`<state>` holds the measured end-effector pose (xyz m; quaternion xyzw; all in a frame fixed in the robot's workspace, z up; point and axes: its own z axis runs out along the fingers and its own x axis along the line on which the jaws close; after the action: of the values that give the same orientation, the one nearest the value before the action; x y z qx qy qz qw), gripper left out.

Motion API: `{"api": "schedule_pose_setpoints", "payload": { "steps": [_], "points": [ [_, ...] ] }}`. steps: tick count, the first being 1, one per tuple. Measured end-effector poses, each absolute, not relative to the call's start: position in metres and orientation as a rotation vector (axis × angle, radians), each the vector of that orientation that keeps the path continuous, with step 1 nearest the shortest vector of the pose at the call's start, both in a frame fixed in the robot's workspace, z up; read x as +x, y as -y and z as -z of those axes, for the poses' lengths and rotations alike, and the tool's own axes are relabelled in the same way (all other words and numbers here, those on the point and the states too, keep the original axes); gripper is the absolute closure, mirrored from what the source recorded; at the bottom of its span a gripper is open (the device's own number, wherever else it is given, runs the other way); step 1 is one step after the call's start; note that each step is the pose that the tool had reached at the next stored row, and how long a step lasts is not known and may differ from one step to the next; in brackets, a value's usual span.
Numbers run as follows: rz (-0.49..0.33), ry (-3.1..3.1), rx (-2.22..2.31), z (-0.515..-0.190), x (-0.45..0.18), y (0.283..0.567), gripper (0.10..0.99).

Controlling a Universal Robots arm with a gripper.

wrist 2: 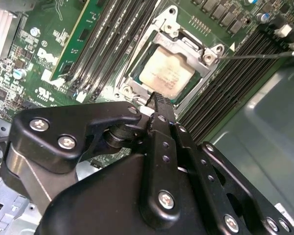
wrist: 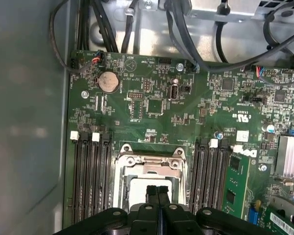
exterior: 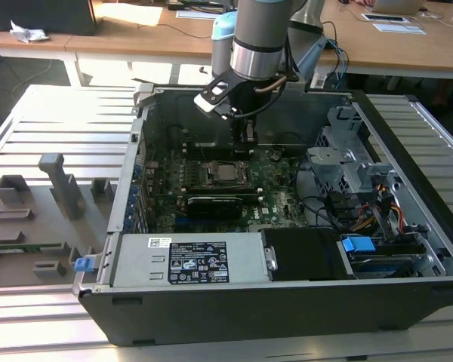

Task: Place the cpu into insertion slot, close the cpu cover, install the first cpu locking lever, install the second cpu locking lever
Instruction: 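Close the cpu cover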

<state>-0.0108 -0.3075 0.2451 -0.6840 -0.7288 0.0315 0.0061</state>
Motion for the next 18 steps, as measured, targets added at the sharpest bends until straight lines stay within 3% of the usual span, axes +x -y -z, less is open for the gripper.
{"api": "schedule_pose_setpoints", "payload": {
  "steps": [18],
  "points": [
    [-0.098, 2.281, -2.141, -0.224, -0.038, 0.308, 0.98]
  ]
}}
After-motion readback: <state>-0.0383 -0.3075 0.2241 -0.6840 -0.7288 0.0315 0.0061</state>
